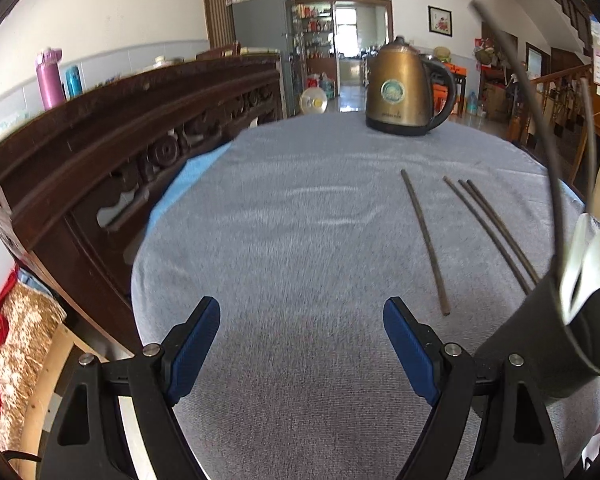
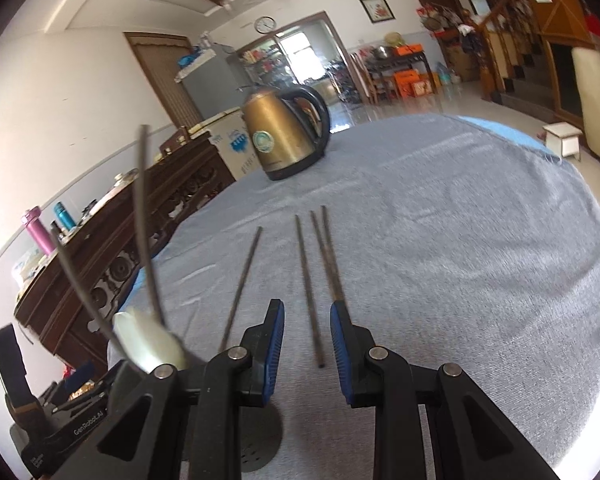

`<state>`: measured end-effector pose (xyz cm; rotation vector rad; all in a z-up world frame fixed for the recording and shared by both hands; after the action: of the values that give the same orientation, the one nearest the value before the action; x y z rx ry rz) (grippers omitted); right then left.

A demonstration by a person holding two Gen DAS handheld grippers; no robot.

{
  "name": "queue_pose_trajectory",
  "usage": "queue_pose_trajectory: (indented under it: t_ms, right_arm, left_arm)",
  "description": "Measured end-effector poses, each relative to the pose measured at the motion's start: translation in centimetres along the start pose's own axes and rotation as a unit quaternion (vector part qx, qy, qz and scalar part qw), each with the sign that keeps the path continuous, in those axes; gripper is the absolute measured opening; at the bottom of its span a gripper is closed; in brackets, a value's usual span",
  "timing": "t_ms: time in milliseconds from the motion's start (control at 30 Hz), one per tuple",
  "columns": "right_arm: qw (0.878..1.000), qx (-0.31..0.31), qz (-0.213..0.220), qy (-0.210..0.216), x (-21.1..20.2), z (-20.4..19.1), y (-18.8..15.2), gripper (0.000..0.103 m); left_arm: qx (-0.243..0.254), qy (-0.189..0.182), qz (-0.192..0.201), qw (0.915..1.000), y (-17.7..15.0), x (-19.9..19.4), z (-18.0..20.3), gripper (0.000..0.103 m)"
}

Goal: Organize utensils
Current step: 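Move both tools down toward the dark chopsticks lying on the cloth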

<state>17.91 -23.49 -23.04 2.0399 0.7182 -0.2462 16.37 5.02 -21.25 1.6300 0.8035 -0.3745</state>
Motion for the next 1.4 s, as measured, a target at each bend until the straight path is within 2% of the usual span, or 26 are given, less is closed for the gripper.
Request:
queue_pose_trajectory:
  t_ms: [167,333,500,733,1133,1233,1400]
  right_arm:
    - [0.999,0.029,-0.012,-0.009,0.9,2.0,-0.3,0.026]
    - [0.998,0.058,-0.021,-0.014,1.5,4.0,-0.5,0.026]
    - [0.997,0.073,-0.029,-0.021,2.2,5.5,-0.2,0.026]
    - [0.996,0.080,-0.041,-0.022,4.2,6.8,2.0,0.026]
    - [0.991,0.056,-0.120,0.026,12.8,6.2,6.4,0.026]
    - [0.990,0.027,-0.136,0.036,15.4,5.1,7.3,0.026]
    - [0.987,-0.001,-0.157,0.032,18.9,4.6,8.1,0.026]
  left_arm:
    - [-0.009,0.000,-0.037,0.9993,-1.1,2.2,-0.3,0.084]
    - [-0.015,0.007,-0.057,0.9983,-1.5,3.8,-0.6,0.084]
    - [-0.008,0.014,-0.058,0.9982,-0.9,4.9,-0.9,0.084]
    - [0.002,0.023,-0.052,0.9984,1.2,6.7,-1.3,0.084]
    - [0.045,-0.002,-0.027,0.9986,5.9,8.9,2.3,0.084]
    - [0.048,-0.010,-0.025,0.9985,7.1,9.4,3.1,0.084]
    - [0.053,-0.023,-0.026,0.9980,8.3,10.2,4.3,0.084]
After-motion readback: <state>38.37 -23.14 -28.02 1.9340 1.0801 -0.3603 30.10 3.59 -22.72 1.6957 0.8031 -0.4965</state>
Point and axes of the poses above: each gripper's, at about its wrist camera, not at the fingertips, and x roughly the way its jaws point, z to its right, y to its top, the point moved 9 cm from there along x, roughly the way its jaws point, and after that the axes turned 13 degrees about y, right-handed, at the moved point
